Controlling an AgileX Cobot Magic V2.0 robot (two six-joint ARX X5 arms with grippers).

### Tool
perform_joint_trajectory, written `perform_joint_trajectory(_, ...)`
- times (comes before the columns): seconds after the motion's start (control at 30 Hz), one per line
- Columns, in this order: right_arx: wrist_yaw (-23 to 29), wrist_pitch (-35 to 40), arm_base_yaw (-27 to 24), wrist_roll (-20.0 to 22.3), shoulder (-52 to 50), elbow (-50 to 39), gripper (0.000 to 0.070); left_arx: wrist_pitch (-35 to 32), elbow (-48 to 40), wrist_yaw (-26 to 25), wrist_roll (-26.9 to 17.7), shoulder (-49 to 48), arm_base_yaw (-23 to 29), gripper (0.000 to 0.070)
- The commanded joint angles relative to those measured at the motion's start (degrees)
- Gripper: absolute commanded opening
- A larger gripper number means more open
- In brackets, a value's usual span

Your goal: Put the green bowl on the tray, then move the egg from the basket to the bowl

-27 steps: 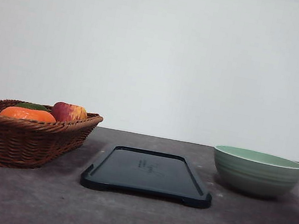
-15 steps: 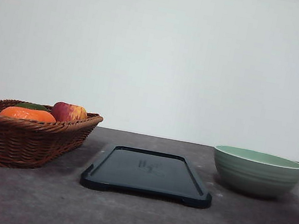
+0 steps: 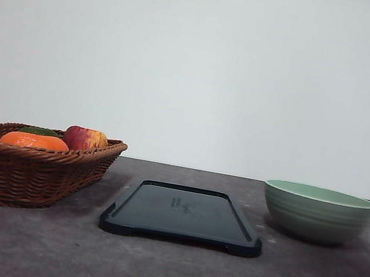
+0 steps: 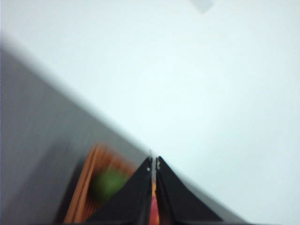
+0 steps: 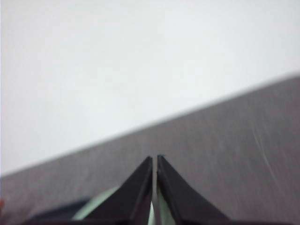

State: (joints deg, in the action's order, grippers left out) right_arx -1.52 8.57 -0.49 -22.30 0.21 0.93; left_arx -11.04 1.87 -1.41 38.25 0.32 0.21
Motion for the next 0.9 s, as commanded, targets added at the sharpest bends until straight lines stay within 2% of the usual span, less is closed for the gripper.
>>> perform_joint_trajectory(0.0, 0.0, 3.0, 0.0, 2.0, 0.0, 0.0, 0.0008, -5.1, -1.0, 0.0, -9.3, -0.1, 0.0, 0.0000)
perform_joint_trajectory(0.07, 0.0, 3.5, 0.0, 2.0, 0.1, 0.9, 0.0007, -7.9, -0.6, 0.2, -11.4, 0.0, 0.1, 0.0000)
perform_joint_trajectory(0.23, 0.0, 1.5, 0.0, 3.5, 1.8, 5.3, 0.0007, -7.2, 2.8, 0.4, -12.1, 1.4, 0.0, 0.0001)
perform_joint_trajectory(0.47, -1.8, -1.6, 0.0, 8.1, 10.5, 14.6, 0.0007, 1.5, 11.6, -0.2, -12.1, 9.5, 0.0, 0.0001)
perform_joint_trajectory(0.7, -6.9, -8.3, 0.0, 9.3, 22.8, 23.3, 0.0007, 7.8, 20.7, -5.8, -12.4, 21.3, 0.0, 0.0001)
perform_joint_trajectory(0.87, -10.8, -11.4, 0.0, 9.9, 31.5, 28.0, 0.0006, 16.2, 29.5, -8.8, -16.6, 30.9, -0.7, 0.0001)
